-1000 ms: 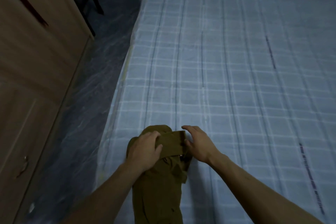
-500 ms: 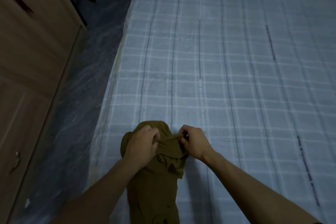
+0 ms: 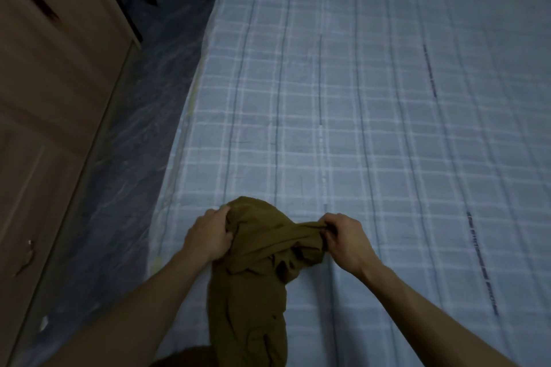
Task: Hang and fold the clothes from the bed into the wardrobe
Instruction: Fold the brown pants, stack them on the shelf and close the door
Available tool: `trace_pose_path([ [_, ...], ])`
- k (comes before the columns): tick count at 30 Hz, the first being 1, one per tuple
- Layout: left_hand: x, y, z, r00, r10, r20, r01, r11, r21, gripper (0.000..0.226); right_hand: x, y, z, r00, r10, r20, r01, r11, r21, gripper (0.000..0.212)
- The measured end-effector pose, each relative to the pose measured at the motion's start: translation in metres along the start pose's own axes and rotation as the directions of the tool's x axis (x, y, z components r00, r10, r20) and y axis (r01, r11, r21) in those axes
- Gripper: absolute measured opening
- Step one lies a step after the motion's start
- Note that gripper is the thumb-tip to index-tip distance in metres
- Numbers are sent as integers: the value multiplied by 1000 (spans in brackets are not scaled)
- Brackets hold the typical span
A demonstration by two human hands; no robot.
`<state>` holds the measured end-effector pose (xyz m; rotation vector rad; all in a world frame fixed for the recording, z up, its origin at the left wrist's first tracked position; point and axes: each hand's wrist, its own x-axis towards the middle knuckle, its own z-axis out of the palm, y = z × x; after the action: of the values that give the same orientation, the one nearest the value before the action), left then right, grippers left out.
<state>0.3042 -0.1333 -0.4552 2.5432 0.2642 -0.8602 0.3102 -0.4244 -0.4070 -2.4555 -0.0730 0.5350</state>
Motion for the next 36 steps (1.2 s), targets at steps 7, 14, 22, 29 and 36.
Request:
trace_pose_path([
  [7, 6, 27, -14, 977, 94, -190, -132, 971, -198, 13, -18, 25, -33, 988, 63, -141, -66, 998, -10, 21],
  [14, -27, 94, -74, 863, 270, -427, -385, 898, -212, 19, -40, 25, -85, 916, 95, -390, -79, 995, 57, 25],
  [22, -116, 174, -165, 650, 380, -658, -584, 804, -112, 17, -96, -10, -201, 695, 65, -716, 63, 986, 151, 26],
  [29, -205, 226, -216, 453, 479, -752, -717, 697, 11, 14, -165, -32, -289, 555, -34, -831, 140, 989, 53, 26],
  [36, -244, 219, -156, 471, 625, -622, -729, 673, 125, 16, -215, 9, -253, 665, 33, -746, -24, 999, 22, 23],
])
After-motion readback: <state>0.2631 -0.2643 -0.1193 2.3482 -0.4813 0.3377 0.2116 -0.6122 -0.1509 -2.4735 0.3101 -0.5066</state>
